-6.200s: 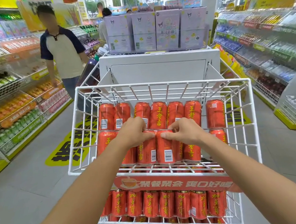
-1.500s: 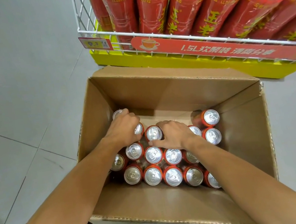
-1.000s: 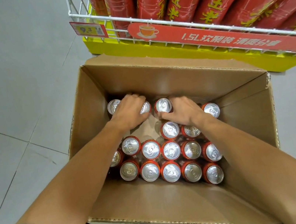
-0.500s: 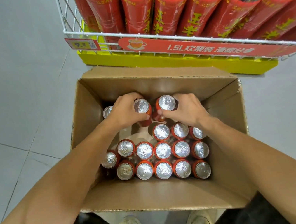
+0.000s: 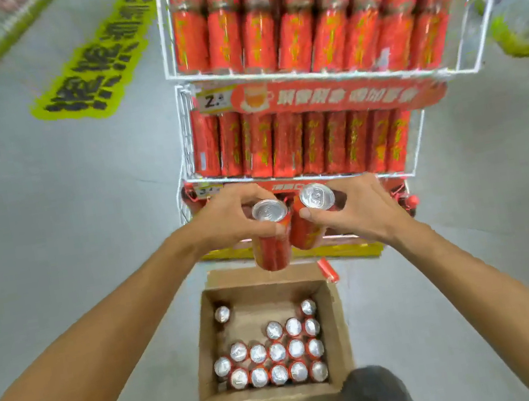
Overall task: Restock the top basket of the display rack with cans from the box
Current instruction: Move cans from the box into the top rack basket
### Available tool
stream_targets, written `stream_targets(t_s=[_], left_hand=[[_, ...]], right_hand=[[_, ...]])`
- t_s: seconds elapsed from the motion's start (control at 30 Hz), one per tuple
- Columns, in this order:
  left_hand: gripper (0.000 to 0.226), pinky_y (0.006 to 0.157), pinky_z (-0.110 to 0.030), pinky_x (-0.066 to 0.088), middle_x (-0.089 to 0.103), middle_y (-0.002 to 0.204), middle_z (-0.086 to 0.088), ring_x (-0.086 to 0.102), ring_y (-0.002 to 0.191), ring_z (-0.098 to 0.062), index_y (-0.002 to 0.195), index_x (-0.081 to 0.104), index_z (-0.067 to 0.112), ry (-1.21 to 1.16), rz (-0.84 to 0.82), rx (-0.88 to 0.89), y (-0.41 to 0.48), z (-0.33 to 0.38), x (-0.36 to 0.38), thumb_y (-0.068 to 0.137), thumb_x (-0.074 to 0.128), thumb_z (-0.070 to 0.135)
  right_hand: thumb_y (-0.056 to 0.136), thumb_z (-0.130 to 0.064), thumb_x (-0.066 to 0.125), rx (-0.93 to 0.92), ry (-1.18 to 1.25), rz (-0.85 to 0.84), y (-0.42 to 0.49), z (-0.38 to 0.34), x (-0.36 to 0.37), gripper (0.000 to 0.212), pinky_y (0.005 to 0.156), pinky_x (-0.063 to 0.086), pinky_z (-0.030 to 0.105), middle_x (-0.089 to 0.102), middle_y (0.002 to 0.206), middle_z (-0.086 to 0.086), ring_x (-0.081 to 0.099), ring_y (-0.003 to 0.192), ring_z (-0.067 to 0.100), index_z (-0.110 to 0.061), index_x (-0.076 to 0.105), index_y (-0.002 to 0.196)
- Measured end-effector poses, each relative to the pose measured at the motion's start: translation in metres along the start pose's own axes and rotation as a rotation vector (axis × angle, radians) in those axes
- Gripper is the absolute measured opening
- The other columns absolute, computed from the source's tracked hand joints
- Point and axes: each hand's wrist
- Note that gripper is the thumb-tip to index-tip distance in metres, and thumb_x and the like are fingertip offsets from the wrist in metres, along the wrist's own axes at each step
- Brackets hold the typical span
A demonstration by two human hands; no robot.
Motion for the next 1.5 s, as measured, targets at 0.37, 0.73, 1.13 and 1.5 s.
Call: stream_targets(t_s=[0.37, 0.73, 1.13, 1.5], left_hand=[[0.046, 0.063, -0.028, 0.043, 0.076, 0.082, -0.012, 0.059, 0.067, -0.008, 0.092, 0.078, 0.010, 0.046, 0.234, 0.163, 0.048, 0.389, -0.138, 0.060, 0.094, 0.040], [0.054, 0.066, -0.031, 0.040, 0.063, 0.070, -0.005, 0.054, 0.068, -0.011, 0.081, 0.080, 0.007, 0.107, 0.441, 0.182, 0.215, 0.503, -0.152, 0.050, 0.095, 0.049], [0.053, 0.064, -0.029, 0.042, 0.062, 0.070, 0.001, 0.057, 0.071, -0.014, 0.076, 0.074, -0.004, 0.301, 0.435, -0.034, 0.349, 0.481, -0.122, 0.056, 0.097, 0.038], [0.056, 0.055, -0.031, 0.037, 0.041, 0.042, 0.002, 0.049, 0.054, -0.020, 0.043, 0.050, 0.013, 0.655, 0.447, 0.044, 0.381, 0.471, -0.119, 0.069, 0.089, 0.044]], right_hand=[[0.081, -0.081, 0.060, -0.157, -0.054, 0.310, 0.068, -0.156, -0.358, 0.076, 0.054, 0.031, 0.044, 0.037, 0.049, 0.002, 0.030, 0.051, 0.008, -0.012, 0.041, 0.055], [0.066, -0.095, 0.060, -0.066, -0.029, 0.303, 0.202, -0.098, -0.504, 0.100, 0.072, 0.058, 0.052, 0.069, 0.072, 0.024, 0.072, 0.074, 0.037, 0.005, 0.055, 0.065], [0.067, -0.092, 0.052, 0.079, -0.244, 0.059, 0.300, -0.013, -0.501, 0.081, 0.063, 0.058, 0.042, 0.057, 0.045, 0.006, 0.061, 0.049, 0.022, -0.013, 0.055, 0.049], [0.083, -0.072, 0.069, 0.234, -0.122, -0.090, 0.335, 0.007, -0.490, 0.065, 0.050, 0.057, 0.031, 0.064, 0.073, 0.010, 0.073, 0.058, 0.026, -0.011, 0.051, 0.067]])
Point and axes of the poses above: each hand's wrist, its own y-axis towards the middle knuckle, its own x-axis out of the palm, z = x × y
